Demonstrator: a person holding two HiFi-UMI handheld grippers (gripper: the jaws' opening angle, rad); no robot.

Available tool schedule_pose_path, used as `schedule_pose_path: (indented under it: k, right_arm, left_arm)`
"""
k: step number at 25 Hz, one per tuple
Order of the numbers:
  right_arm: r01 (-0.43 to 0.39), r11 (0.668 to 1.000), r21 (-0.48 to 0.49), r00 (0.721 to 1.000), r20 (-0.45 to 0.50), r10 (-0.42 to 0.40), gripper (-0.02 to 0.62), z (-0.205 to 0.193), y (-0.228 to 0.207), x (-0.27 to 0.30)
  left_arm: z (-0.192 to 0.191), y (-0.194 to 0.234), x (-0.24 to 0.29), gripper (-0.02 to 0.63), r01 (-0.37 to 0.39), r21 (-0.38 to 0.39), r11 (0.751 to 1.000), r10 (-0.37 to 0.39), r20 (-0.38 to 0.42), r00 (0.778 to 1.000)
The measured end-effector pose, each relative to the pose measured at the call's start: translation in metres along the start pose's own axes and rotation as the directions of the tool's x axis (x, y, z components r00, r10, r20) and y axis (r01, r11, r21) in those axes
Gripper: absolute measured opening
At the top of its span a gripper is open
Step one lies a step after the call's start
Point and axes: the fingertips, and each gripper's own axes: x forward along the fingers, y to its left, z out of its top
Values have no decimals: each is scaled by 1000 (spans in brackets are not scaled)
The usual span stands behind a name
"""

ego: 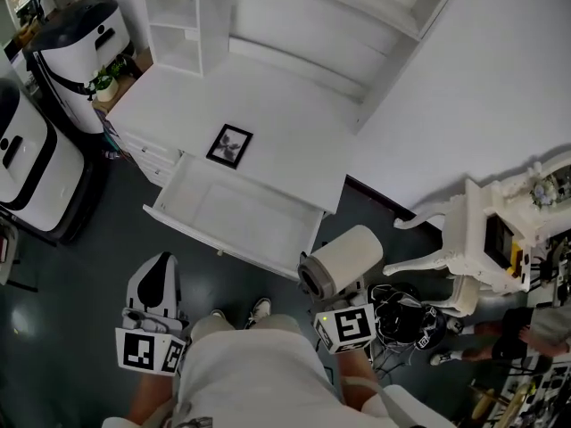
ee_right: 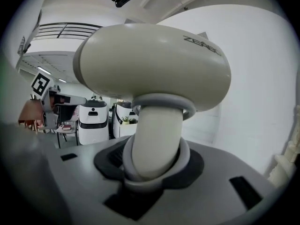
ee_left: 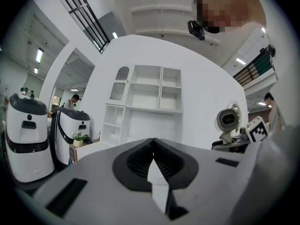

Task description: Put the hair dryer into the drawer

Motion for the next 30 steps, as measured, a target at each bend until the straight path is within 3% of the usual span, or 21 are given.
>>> schedule_pose_path:
  k: [7,13,22,30]
  right_arm:
    - [-83,996,-28,994,-75,80,186,-40,-8,51]
    - [-106,992,-69,980,-176,92,184,-93,-17,102]
    - [-225,968,-109,920,-352,174,179,-180,-5,164]
    - [-329,933,-147,864,-446,235,179,-233,6,202]
  left_arm:
    - [-11,-2,10,17,-55,-8,998,55,-23,998]
    - [-16,11,11,17,-125,-2,992,125,-50,991]
    - [-33,20,-5,17,-221,5,975,220,-119,968]
    - [-46,21,-14,17,-288,20,957,287,-168,943]
